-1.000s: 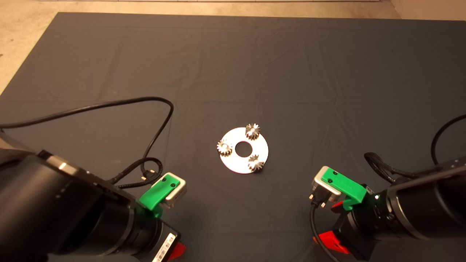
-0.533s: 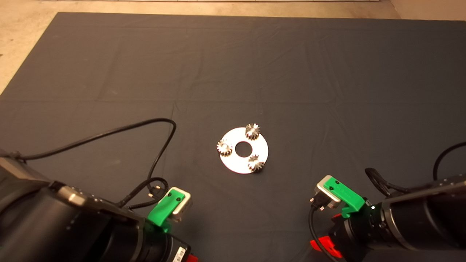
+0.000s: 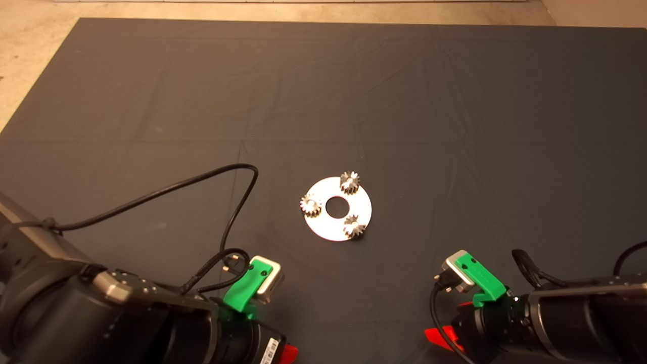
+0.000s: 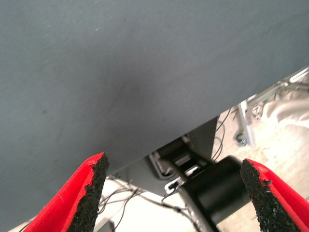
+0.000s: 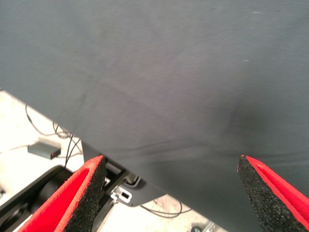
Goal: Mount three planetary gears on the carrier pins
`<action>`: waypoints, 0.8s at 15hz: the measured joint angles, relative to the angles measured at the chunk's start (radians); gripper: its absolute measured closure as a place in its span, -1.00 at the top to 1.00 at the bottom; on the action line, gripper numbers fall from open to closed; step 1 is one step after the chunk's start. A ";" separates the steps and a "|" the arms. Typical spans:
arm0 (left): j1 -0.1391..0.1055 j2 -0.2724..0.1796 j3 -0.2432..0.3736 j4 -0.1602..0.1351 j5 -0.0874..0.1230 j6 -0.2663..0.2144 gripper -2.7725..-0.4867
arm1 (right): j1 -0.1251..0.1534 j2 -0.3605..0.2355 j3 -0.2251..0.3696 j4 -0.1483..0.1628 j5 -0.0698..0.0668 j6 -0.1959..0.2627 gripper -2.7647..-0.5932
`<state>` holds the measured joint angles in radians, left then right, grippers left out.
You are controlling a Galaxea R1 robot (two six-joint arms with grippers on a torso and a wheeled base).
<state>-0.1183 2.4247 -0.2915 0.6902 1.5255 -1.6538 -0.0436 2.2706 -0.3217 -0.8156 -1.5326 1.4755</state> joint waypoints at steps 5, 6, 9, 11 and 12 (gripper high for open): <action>0.109 0.001 0.000 0.115 0.001 -0.006 0.24 | -0.015 -0.033 0.000 -0.035 0.000 0.000 0.32; 0.136 0.001 0.000 0.138 0.001 -0.007 0.24 | -0.022 -0.040 0.000 -0.039 -0.002 0.000 0.32; 0.215 0.001 0.000 0.211 0.001 -0.007 0.24 | -0.057 -0.041 0.000 -0.054 -0.001 0.000 0.32; 0.238 -0.001 0.000 0.245 0.001 -0.007 0.24 | -0.085 -0.041 0.000 -0.068 -0.001 0.000 0.32; 0.243 -0.001 0.000 0.263 0.001 -0.007 0.24 | -0.092 -0.042 0.000 -0.074 -0.001 0.000 0.32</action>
<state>0.1245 2.4240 -0.2915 0.9531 1.5264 -1.6611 -0.1360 2.2287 -0.3217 -0.8895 -1.5336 1.4760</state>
